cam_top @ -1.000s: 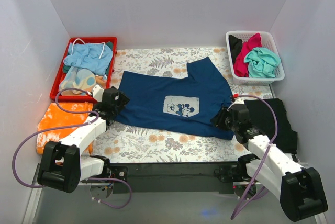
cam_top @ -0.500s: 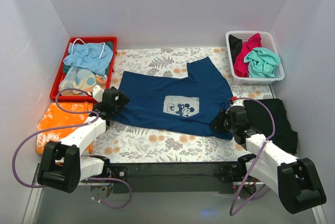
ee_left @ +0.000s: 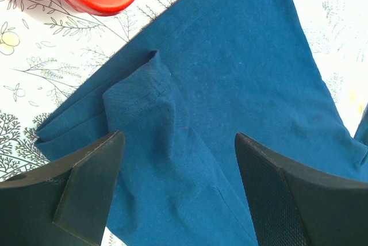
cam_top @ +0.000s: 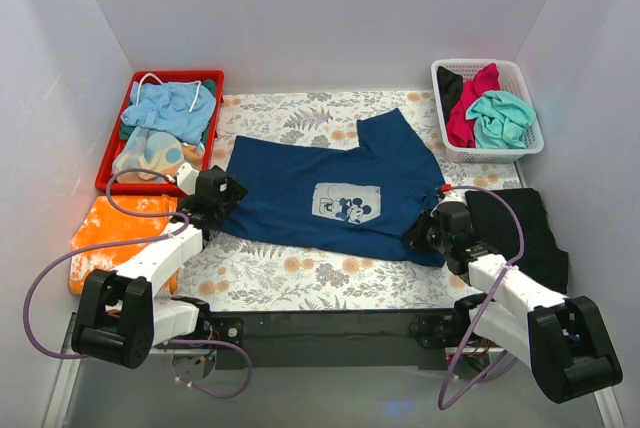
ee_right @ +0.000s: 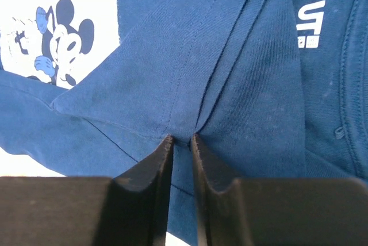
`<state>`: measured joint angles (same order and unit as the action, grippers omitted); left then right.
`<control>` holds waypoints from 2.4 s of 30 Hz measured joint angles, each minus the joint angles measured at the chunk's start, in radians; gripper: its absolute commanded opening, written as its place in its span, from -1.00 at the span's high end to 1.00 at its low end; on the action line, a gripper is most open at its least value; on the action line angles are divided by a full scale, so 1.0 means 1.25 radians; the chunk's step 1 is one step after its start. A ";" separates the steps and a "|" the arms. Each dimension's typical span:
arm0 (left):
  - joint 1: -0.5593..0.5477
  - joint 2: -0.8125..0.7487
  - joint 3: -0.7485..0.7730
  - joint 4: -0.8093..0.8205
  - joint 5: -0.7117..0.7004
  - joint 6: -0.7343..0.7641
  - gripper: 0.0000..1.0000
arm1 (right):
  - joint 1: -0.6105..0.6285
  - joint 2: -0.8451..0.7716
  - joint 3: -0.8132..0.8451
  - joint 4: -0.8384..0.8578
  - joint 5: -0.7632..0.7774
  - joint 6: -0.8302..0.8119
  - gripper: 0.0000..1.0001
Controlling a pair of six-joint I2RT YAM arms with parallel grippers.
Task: Fold and stack the t-shirts
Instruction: Fold the flattened tshirt in 1/3 of the way
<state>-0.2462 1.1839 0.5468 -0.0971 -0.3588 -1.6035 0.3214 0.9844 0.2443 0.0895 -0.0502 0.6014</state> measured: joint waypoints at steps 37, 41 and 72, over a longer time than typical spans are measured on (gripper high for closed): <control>0.000 0.000 0.000 -0.002 -0.003 0.002 -0.48 | 0.081 0.349 0.275 0.225 -0.048 -0.018 0.94; 0.000 0.000 0.000 -0.003 -0.003 0.003 -0.48 | 0.092 0.396 0.310 0.248 -0.049 -0.023 0.04; 0.000 -0.143 -0.118 -0.067 -0.029 -0.061 -0.49 | 0.124 0.114 0.148 -0.191 0.234 0.172 -0.11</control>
<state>-0.2462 1.0046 0.3996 -0.1810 -0.3954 -1.6798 0.4763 1.1275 0.4290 -0.1497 0.2428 0.8162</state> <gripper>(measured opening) 0.747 0.549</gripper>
